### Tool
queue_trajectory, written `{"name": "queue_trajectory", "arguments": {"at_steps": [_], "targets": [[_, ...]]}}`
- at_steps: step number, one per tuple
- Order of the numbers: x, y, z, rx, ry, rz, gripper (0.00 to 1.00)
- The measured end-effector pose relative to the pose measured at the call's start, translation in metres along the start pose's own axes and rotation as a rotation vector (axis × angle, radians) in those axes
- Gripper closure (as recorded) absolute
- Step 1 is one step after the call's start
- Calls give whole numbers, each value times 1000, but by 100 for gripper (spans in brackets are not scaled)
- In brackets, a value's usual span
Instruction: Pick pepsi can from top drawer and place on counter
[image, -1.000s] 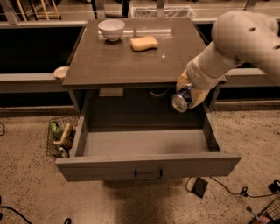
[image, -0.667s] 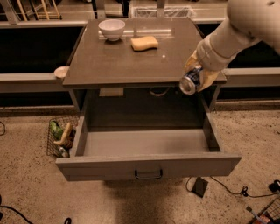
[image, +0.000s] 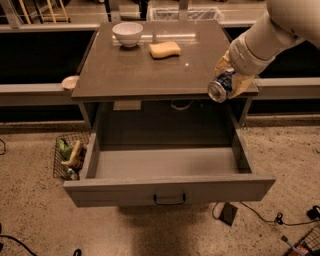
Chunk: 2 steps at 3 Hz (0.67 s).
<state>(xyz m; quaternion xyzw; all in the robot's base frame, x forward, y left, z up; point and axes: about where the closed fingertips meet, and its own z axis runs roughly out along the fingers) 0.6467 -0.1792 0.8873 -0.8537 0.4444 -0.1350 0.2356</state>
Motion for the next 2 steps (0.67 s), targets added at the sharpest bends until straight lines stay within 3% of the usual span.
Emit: {"name": "queue_trajectory", "arguments": {"at_steps": [1,2], "targets": [[10,-20,3,39,-6,43,100],[31,-57,23,69,-49,128,100]]}}
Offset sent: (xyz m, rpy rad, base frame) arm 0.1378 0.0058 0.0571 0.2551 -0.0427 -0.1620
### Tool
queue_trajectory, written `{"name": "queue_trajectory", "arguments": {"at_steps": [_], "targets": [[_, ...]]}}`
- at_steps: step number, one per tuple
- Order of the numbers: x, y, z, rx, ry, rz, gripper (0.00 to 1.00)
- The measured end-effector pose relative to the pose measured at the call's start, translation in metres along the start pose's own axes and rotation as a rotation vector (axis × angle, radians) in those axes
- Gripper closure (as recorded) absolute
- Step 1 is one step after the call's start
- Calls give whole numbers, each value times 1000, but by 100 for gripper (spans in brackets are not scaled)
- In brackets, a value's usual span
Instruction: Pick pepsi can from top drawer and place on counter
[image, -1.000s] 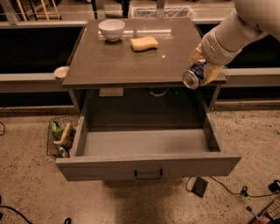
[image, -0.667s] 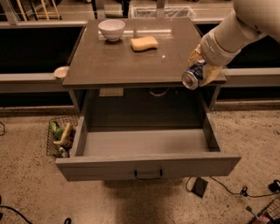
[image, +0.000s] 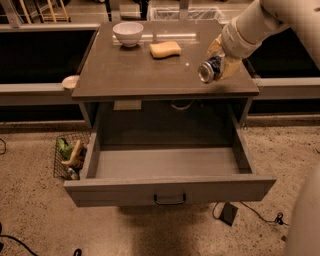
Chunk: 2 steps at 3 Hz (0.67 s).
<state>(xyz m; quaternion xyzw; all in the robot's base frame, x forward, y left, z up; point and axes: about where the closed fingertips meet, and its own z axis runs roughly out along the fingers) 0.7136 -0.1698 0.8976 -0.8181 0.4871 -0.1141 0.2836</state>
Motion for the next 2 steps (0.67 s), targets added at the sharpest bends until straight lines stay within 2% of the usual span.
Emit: {"name": "queue_trajectory", "arguments": {"at_steps": [1,2], "targets": [[12,-22,40,-40,-75,117,100],[18,-41,49,-27,-107,175,100]]}}
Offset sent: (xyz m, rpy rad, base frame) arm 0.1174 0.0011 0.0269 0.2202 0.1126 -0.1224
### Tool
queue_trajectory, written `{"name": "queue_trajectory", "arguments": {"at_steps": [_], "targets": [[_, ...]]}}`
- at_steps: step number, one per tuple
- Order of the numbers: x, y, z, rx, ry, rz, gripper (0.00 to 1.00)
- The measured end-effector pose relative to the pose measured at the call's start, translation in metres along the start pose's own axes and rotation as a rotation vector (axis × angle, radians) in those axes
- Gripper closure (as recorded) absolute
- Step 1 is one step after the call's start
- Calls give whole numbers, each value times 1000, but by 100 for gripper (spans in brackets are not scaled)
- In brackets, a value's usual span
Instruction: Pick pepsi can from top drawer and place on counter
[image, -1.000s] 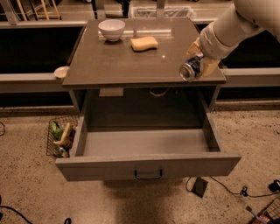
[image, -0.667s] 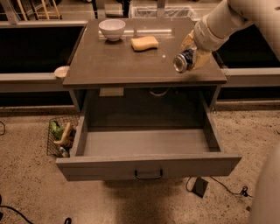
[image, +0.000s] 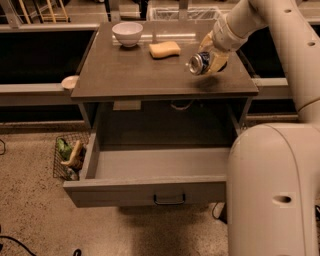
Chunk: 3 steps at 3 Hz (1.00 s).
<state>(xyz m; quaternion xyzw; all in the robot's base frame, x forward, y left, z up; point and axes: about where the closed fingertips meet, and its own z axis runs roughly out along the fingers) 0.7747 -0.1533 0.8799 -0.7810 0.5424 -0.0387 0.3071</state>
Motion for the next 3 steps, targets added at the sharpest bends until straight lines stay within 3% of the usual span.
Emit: {"name": "queue_trajectory", "arguments": {"at_steps": [1,3], "targets": [[0,-14,2,28,-13,30,82],[0,-22,10,34,-34,63,36]]}}
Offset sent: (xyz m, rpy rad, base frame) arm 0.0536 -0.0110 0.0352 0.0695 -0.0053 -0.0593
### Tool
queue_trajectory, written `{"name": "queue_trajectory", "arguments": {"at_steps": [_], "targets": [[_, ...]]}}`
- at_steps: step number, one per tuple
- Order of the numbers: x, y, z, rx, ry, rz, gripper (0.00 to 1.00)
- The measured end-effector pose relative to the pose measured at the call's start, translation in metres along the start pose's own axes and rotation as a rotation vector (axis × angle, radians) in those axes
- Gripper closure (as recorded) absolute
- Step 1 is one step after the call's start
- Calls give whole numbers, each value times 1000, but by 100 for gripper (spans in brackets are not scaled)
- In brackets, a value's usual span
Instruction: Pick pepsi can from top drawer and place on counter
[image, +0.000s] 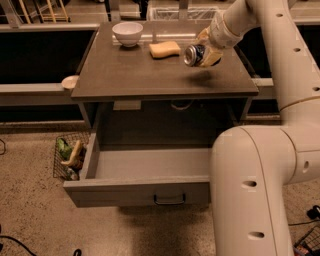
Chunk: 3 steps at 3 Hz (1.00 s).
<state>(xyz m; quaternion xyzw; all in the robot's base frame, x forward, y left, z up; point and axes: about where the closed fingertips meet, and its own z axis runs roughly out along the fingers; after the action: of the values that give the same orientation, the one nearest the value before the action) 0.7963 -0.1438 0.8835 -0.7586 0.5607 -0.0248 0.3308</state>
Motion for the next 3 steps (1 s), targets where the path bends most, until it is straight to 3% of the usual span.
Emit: {"name": "queue_trajectory", "arguments": {"at_steps": [1,2,3], "targets": [[-6,2,15,-16,-34,14,12],[-11,6,27,-36,-65,27,0],[-10,8,28,-36,-78,38,0]]}}
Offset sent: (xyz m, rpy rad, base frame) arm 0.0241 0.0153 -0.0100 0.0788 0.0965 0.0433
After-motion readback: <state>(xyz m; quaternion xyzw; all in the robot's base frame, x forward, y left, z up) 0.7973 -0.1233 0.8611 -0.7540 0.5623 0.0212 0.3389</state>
